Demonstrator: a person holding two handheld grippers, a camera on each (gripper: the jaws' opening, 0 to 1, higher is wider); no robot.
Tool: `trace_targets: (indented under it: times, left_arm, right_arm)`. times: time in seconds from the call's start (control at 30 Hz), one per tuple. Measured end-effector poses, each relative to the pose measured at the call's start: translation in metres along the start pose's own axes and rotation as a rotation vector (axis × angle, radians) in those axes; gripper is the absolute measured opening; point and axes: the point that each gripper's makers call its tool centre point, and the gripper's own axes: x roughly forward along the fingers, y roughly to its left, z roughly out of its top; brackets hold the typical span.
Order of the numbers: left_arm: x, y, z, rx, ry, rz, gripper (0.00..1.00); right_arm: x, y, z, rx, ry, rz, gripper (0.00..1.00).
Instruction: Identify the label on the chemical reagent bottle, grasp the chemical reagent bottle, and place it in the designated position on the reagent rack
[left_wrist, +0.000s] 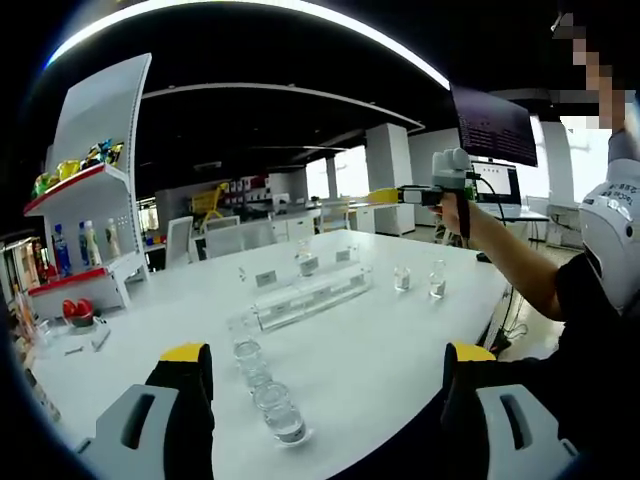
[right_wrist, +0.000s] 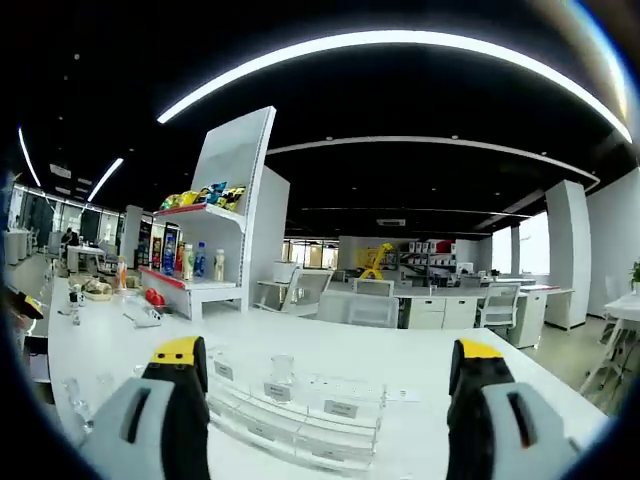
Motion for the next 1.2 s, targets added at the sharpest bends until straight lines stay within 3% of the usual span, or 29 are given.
trace_targets:
  times: [0.23,0.4,0.53,0.73,1.2]
  left_arm:
    - [0.000,-0.001,0.002,0.002,-0.002,0.001,0.95]
    - [0.002,-0.003,0.003,0.005,-0.005,-0.008,0.95]
    - [0.003,-0.003,0.002,0.005,-0.006,-0.012,0.95]
    - [0.000,-0.007,0.006,0.015,-0.014,-0.015,0.95]
    - [-0.002,-0.010,0.007,0.043,-0.012,-0.011,0.95]
  right_arm:
    - [-0.031,-0.019,0.002,0.021,-0.003,-0.026,0.97]
    - [-0.057,-0.045,0.009,-0.021,-0.022,-0.105,0.97]
    - [-0.074,-0.054,0.007,-0.009,-0.023,-0.115,0.97]
    - [-0.102,-0.076,-0.006,0.033,0.004,-0.146,0.97]
    - [-0.151,-0.089,-0.043,-0.010,0.106,-0.181,0.96]
